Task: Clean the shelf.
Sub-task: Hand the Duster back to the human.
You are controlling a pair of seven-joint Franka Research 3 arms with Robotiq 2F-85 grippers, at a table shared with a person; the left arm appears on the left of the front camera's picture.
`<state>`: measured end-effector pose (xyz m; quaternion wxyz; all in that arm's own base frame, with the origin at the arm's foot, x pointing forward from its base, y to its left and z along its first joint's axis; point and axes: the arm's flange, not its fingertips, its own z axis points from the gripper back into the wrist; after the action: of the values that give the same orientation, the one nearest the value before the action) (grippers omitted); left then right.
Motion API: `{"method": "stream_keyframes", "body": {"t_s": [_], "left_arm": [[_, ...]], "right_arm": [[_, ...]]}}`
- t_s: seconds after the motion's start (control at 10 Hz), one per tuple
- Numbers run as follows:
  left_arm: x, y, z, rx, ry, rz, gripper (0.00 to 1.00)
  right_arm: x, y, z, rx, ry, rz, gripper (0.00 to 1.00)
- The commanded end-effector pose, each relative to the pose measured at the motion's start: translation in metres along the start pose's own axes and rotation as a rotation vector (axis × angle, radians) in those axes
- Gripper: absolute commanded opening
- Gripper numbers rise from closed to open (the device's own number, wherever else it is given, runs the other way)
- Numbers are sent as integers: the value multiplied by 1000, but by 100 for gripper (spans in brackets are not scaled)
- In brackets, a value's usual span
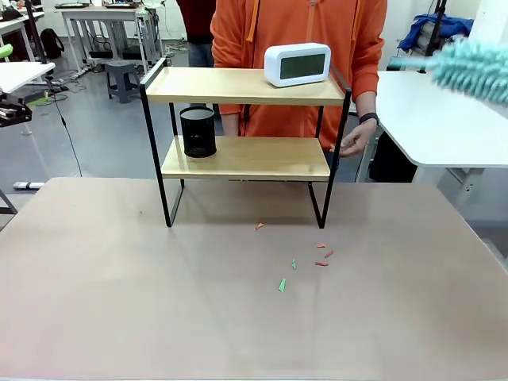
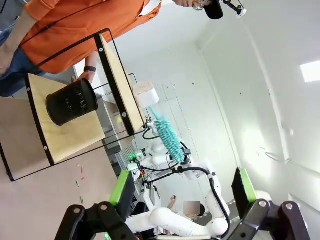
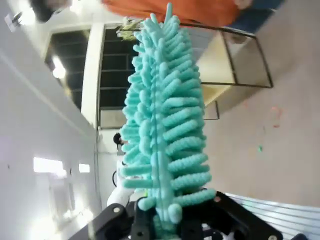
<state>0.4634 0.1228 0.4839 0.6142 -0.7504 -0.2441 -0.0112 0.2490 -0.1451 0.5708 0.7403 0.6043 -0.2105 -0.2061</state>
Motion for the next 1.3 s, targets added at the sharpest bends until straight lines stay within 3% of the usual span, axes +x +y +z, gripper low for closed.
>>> {"method": "stream_keyframes", "body": {"t_s": [0.0, 0.3, 0.4, 1.2], "left_arm": [[0, -1, -3, -13, 11, -1, 100], [0, -1, -3, -13, 11, -1, 100], [0, -1, -3, -13, 11, -1, 100], [0, -1, -3, -13, 11, -1, 100]], "right_arm": [[4, -8, -18, -72, -67, -140, 0], [20, -32, -35, -180, -117, -225, 0], [14, -32, -22, -108, -75, -158, 0], [14, -32, -22, -108, -75, -158, 0]]}}
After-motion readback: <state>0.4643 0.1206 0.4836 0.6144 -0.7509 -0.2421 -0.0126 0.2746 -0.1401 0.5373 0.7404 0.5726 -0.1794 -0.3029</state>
